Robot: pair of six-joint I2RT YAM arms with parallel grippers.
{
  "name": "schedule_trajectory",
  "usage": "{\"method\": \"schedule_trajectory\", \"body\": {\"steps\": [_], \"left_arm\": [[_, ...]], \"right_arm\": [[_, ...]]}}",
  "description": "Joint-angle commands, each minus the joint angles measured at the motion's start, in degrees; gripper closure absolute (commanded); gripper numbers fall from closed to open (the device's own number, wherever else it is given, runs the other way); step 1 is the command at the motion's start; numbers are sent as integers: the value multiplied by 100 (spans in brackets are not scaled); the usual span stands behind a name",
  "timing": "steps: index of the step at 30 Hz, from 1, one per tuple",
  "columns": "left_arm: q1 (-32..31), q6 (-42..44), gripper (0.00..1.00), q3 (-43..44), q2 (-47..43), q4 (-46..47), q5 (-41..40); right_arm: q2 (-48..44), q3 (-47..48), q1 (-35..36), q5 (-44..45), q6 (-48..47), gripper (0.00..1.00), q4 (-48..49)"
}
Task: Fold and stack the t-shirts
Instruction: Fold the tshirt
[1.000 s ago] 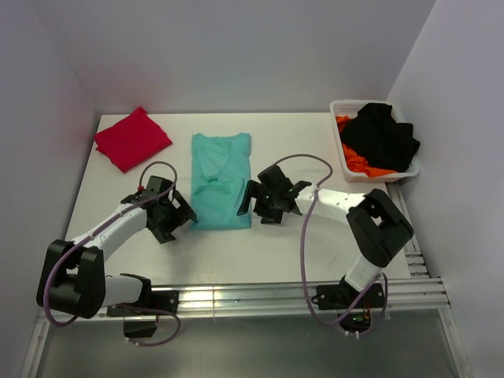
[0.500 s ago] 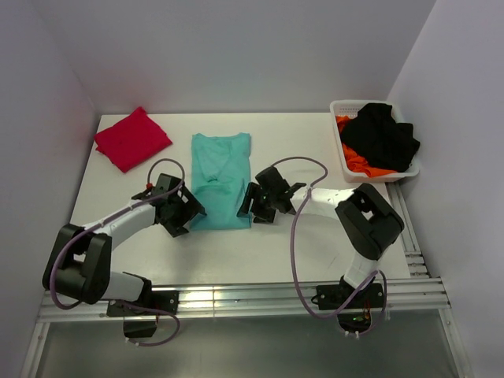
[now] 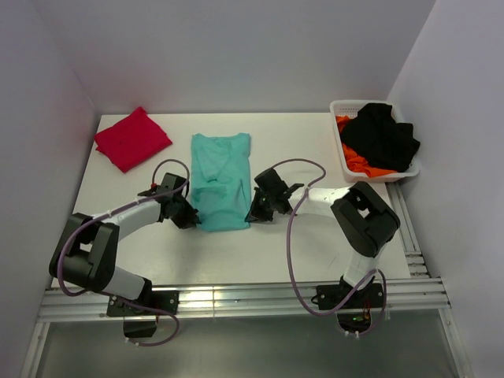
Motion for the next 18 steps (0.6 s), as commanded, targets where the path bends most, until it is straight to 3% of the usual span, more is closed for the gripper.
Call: {"method": "schedule_trajectory", "body": {"steps": [1,3,11,18], "left_arm": [[-36,85,94,88,74,-146,-170],[-53,120,100,149,74,-181,-188],[-212,339,100,343,-356,-743,-109],[-519,331,100,317,-1479,-1666,66]], "right_arm": [[-73,-103,29,105,-107,100,-88],[-152,-120,38,122,-142,100,-149],[-1188,-603,38,447,-291,100,-526],[-2796,-1183,55,465,-116,100,-1133]]}}
